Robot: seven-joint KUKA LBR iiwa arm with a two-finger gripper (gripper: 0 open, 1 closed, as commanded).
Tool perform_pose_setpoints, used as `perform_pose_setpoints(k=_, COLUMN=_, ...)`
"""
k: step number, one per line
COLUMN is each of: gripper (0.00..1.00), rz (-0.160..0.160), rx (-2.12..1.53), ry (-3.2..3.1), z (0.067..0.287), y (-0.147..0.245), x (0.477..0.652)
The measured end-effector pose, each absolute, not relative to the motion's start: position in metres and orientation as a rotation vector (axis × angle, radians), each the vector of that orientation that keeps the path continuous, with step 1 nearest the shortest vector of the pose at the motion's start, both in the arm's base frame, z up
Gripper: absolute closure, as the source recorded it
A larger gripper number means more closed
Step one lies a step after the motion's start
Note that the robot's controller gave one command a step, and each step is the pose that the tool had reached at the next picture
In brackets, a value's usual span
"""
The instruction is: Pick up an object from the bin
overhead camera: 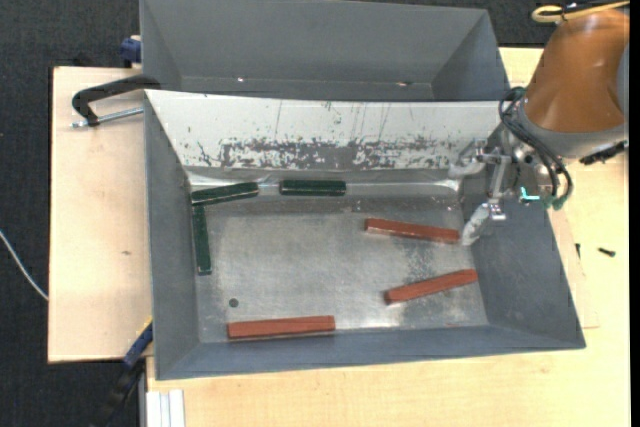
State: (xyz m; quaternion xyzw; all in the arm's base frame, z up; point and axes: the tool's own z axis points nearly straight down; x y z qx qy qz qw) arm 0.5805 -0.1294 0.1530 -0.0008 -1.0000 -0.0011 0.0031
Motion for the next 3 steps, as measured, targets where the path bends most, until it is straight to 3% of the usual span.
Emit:
perform_pose_setpoints(k=1, gripper=0.00, rz=-0.001, rx=0.000, ry=-3.143, z=0.157, y=-0.129, x=0.583)
perform_pose_setpoints(k=2, gripper=1.00, rz=0.001, rx=-0.067, ry=-3.145, z=0.076, y=-0.138, x=0.580)
perform_pose_setpoints(k=3, gripper=1.00, rz=0.002, rx=-0.067, ry=-3.145, z=0.076, y=-0.138, x=0.580)
